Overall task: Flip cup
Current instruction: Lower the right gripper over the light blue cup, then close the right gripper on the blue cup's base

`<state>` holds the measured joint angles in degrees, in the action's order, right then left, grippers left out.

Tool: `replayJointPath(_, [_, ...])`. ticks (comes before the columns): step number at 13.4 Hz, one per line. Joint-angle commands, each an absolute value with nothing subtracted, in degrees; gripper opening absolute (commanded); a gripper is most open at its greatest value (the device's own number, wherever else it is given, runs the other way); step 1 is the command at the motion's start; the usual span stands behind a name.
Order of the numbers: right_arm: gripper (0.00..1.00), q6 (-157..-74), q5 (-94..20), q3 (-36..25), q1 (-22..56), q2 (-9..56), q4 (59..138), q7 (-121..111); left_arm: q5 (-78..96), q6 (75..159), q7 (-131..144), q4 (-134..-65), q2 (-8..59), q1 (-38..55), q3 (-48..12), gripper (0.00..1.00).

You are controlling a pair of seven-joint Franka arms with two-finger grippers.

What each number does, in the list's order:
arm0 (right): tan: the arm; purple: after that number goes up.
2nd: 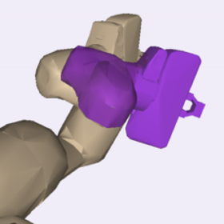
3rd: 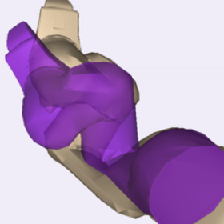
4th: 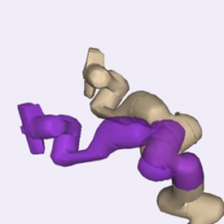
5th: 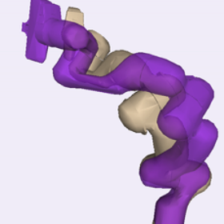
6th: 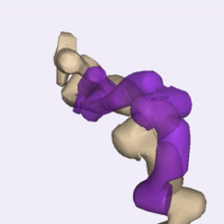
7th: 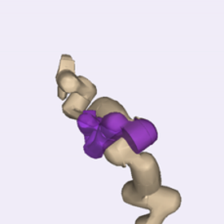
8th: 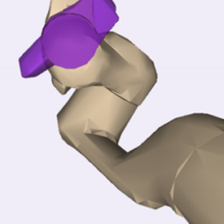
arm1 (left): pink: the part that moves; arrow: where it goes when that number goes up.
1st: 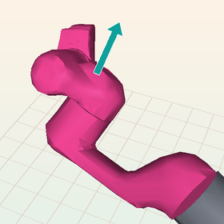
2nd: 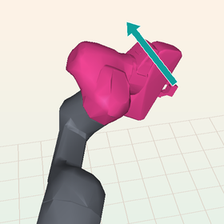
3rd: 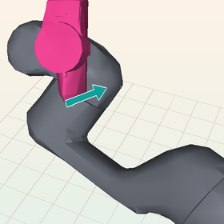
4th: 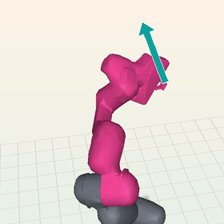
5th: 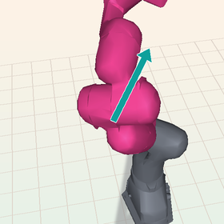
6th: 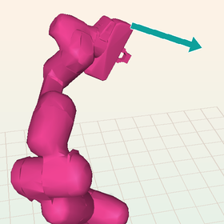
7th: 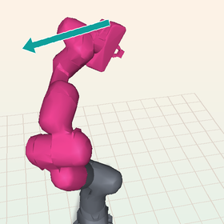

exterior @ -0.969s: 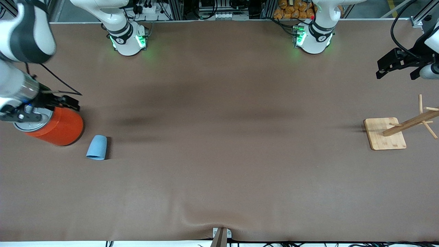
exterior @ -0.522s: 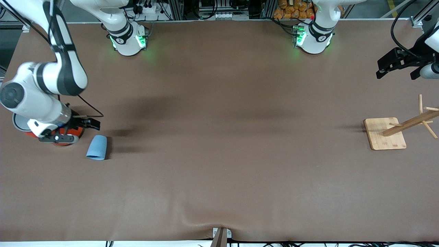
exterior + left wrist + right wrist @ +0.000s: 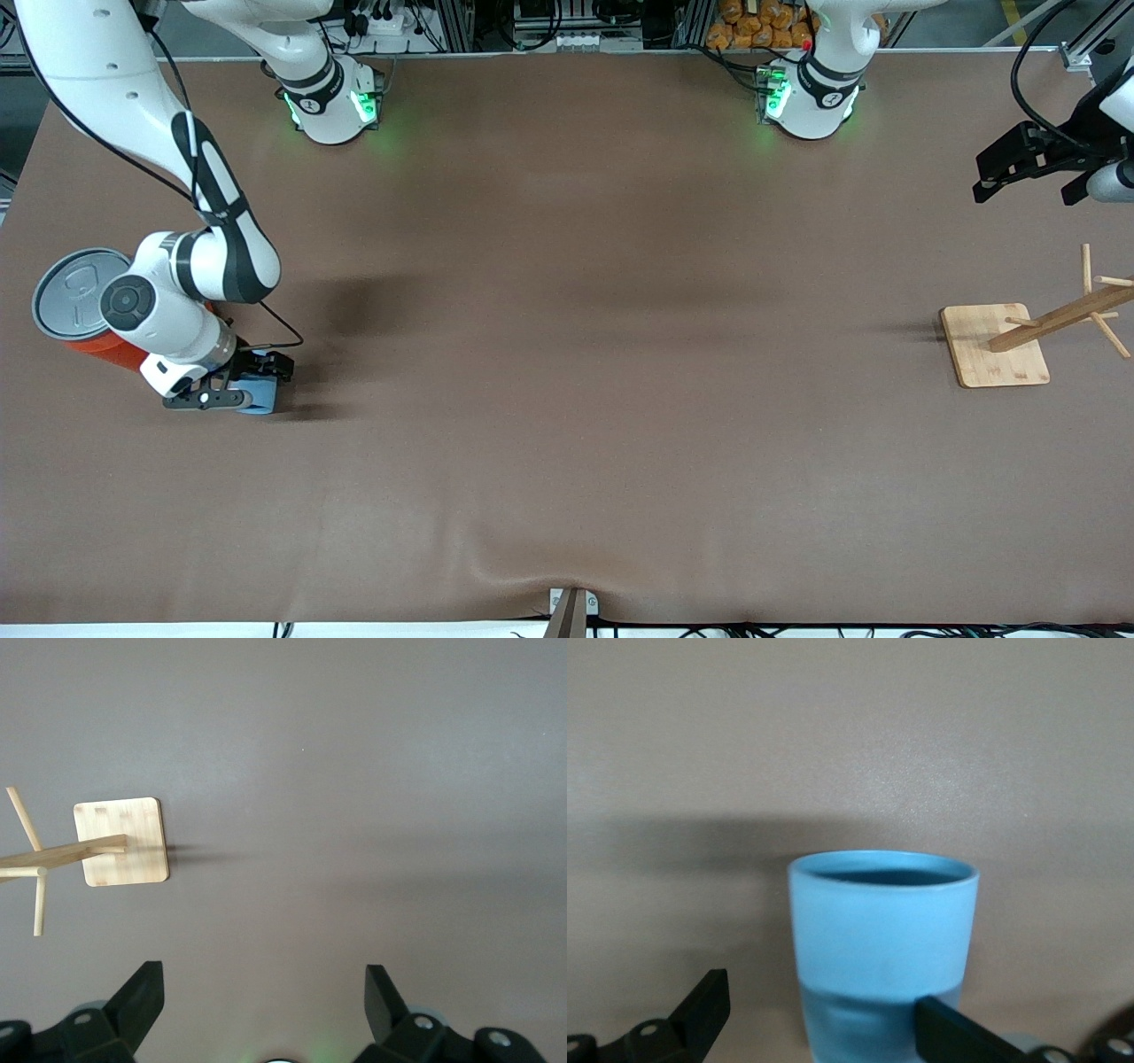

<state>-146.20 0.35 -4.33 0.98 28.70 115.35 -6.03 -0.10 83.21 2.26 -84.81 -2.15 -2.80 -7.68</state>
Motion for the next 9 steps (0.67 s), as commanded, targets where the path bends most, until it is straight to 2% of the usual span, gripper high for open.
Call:
replayJointPath(1, [1.00, -146.1, 1.2, -3.9, -0.7, 30.7, 113.3, -8.0, -1.0, 82.5, 1.5, -84.0, -2.1, -3.0, -7.9, 1.00])
replayJointPath(9, [1.00, -145.7, 1.3, -4.0, -3.8, 32.9, 110.4, -18.6, -0.5, 82.5, 1.6, -84.1, -2.2, -2.9, -8.3, 1.00])
